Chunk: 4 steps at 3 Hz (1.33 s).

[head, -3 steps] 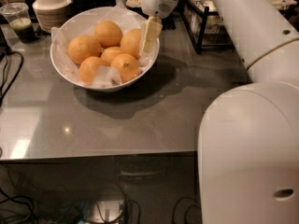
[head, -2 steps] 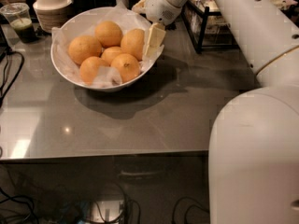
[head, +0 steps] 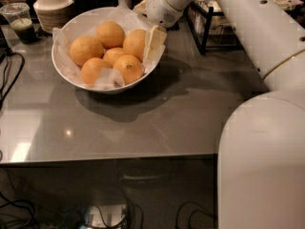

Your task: Pick orange from white bowl

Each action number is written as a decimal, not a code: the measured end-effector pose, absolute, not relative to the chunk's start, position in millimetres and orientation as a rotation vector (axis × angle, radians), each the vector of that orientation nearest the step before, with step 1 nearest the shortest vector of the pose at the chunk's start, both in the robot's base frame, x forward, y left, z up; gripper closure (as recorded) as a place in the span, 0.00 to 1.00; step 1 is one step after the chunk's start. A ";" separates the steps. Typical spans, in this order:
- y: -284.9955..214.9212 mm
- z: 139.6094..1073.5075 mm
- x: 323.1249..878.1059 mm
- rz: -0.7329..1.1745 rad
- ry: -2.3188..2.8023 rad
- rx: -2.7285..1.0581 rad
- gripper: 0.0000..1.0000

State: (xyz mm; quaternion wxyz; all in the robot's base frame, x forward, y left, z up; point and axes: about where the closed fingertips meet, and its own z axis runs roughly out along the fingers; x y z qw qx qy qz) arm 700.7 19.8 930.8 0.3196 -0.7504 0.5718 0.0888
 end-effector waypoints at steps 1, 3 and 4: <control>19.1 966.8 696.5 0.140 1.428 -1.925 0.00; 26.7 1030.5 689.0 -0.002 1.292 -1.875 0.00; 26.7 1030.5 689.0 -0.002 1.292 -1.875 0.19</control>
Offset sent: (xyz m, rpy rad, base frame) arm -0.0255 0.0076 0.1753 0.0851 -0.4840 0.0156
